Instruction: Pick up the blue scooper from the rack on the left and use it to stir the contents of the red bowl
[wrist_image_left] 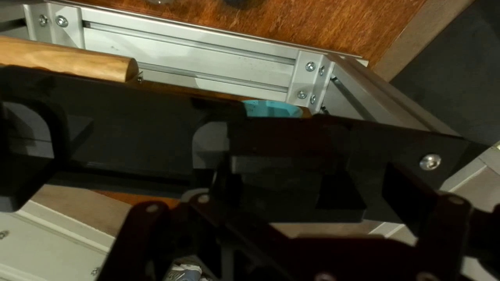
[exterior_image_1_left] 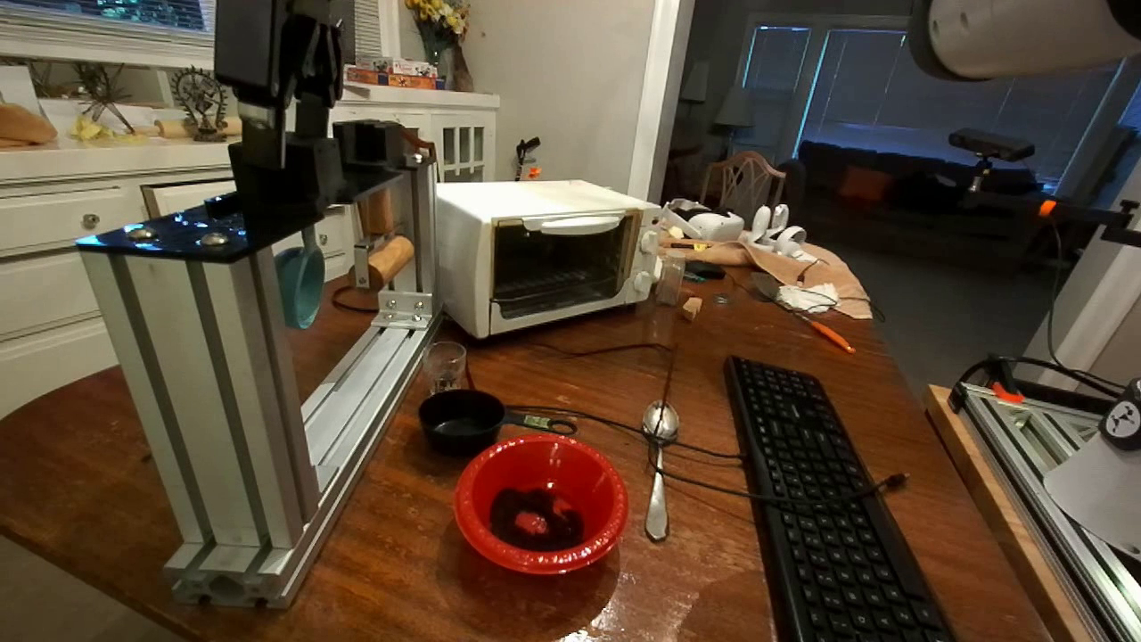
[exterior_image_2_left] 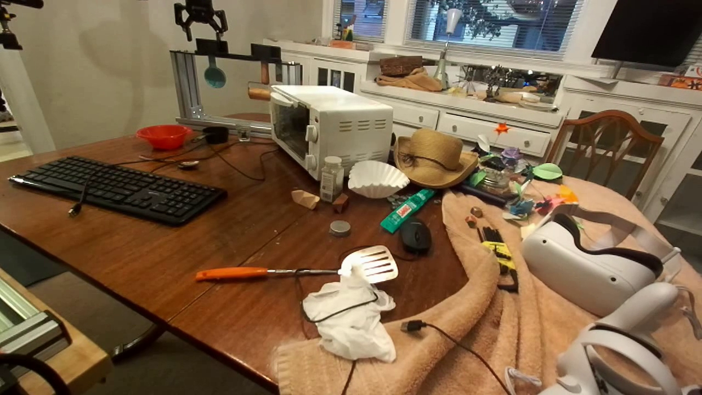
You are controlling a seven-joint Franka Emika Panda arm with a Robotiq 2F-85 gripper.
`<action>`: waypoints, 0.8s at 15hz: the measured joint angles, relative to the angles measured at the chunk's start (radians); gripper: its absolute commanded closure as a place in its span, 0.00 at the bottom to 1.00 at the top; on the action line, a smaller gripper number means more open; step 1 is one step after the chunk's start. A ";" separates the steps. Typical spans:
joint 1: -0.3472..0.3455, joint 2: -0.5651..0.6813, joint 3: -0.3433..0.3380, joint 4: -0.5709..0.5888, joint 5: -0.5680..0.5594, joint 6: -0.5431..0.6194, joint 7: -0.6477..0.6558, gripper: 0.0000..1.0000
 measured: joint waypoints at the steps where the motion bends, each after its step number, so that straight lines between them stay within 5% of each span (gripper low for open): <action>1: 0.002 -0.004 -0.001 0.005 -0.001 0.000 0.000 0.00; 12: 0.017 -0.112 -0.070 0.015 -0.045 -0.059 0.047 0.00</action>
